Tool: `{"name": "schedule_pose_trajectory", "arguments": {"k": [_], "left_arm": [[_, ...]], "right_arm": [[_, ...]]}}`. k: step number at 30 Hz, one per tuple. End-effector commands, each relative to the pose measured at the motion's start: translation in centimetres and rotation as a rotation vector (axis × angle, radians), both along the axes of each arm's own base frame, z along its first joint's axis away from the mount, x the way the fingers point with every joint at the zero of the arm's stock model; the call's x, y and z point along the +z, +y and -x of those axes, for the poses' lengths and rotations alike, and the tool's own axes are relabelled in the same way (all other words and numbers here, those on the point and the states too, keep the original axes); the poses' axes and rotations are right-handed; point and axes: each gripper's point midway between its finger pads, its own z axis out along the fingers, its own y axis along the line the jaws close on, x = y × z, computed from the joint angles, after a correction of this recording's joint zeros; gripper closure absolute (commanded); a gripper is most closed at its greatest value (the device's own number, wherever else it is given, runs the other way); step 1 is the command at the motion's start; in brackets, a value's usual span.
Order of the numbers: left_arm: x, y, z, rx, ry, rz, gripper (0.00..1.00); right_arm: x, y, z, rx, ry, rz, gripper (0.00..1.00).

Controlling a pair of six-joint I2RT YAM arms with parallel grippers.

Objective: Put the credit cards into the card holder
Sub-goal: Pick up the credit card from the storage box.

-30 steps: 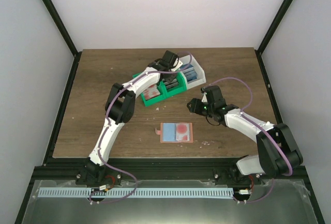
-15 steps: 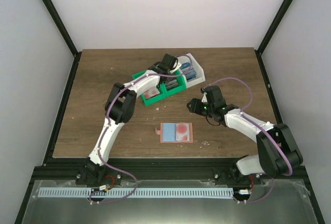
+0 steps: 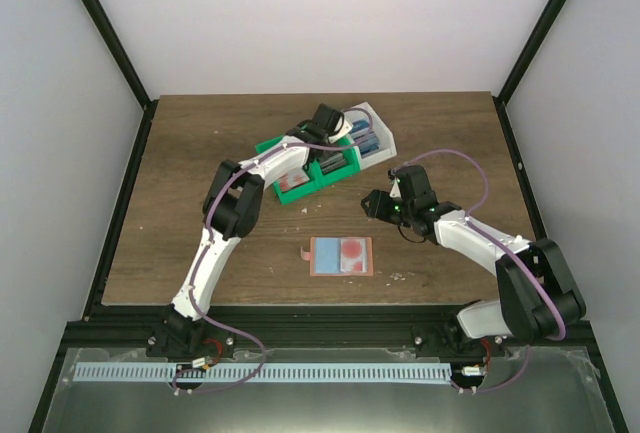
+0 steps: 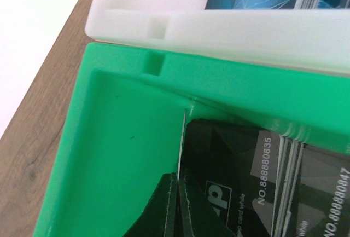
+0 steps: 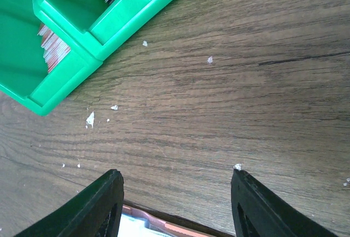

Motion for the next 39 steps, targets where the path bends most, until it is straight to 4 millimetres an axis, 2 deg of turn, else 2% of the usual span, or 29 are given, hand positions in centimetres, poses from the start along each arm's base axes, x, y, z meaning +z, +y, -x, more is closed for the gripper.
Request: {"name": "schedule_pose_trajectory", "arguments": {"k": [1,4,10,17,20,22,26,29,33,36,39], "left_arm": [[1.4,-0.2,0.3,-0.022,0.013,0.030,1.00],[3.2,-0.5,0.8,-0.038,0.020,0.066,1.00],[8.2,-1.1,2.4,-0.086,0.019,0.148,1.00],[14.8,-1.6,5.2,-0.129,0.007,0.283,1.00],[18.5,-2.0,7.1,-0.138,0.011,0.420,1.00],[21.2,-2.4,8.8,-0.139,0.042,0.569,1.00],[27.0,-3.8,13.8,-0.222,0.142,0.897,1.00],[30.1,-3.7,17.2,-0.234,0.229,1.080,1.00],[32.7,-3.4,22.1,-0.270,0.388,1.274,1.00],[34.2,-2.9,26.1,-0.335,0.506,1.406,1.00],[34.4,-2.5,29.1,-0.368,0.654,1.514,1.00]], "right_arm": [[0.9,-0.2,-0.2,-0.008,-0.027,-0.012,0.45],[1.3,-0.3,-0.3,-0.011,-0.037,-0.016,0.45],[3.1,-0.4,-0.2,-0.019,-0.074,-0.037,0.45],[6.9,0.2,0.5,0.014,-0.162,-0.119,0.44],[9.2,1.0,1.0,0.059,-0.223,-0.181,0.42],[10.9,1.5,1.4,0.084,-0.266,-0.235,0.41],[15.2,3.0,2.4,0.164,-0.358,-0.383,0.37],[18.4,3.9,2.9,0.216,-0.417,-0.477,0.34],[22.9,4.7,3.6,0.288,-0.498,-0.573,0.30],[26.2,5.2,5.0,0.368,-0.554,-0.647,0.29],[28.1,5.5,6.3,0.425,-0.569,-0.710,0.29]]}}
